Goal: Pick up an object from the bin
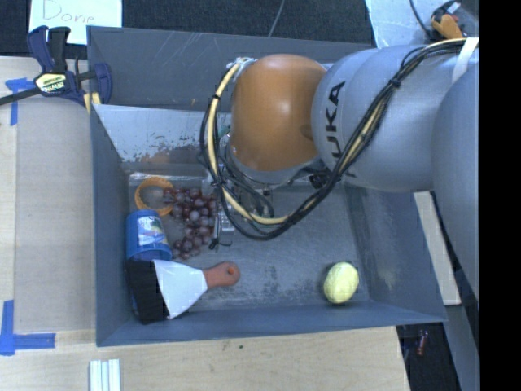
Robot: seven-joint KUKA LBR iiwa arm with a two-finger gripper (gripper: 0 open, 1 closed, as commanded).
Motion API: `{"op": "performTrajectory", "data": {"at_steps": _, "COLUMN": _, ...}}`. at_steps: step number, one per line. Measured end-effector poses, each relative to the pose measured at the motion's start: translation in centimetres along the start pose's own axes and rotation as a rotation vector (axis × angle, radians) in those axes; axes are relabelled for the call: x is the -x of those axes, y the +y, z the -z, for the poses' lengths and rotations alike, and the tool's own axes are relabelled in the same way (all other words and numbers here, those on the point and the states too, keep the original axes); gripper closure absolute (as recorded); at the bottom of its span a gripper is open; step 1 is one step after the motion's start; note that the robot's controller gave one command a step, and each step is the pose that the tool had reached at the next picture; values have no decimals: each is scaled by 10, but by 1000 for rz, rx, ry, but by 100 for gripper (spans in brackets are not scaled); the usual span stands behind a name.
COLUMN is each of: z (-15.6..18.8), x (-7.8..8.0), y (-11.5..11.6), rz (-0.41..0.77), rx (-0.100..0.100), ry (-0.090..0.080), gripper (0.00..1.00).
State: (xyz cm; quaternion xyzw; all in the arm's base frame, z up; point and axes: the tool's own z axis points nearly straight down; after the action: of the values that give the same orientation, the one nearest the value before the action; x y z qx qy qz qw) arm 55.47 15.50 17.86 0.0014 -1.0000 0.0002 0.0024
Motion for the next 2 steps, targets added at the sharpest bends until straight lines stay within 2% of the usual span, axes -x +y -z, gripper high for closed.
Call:
{"op": "performTrajectory", "data": {"at_steps": 1, "z": 4, "x": 2, "y": -1, "rz": -4, "rx": 2, "ry": -8, "gripper": 0}}
{"op": "performTrajectory", "data": {"at_steps": 2, "z": -108, "x": 72, "y": -22, "rz": 12, "rx": 1, "ry": -5, "gripper": 0}}
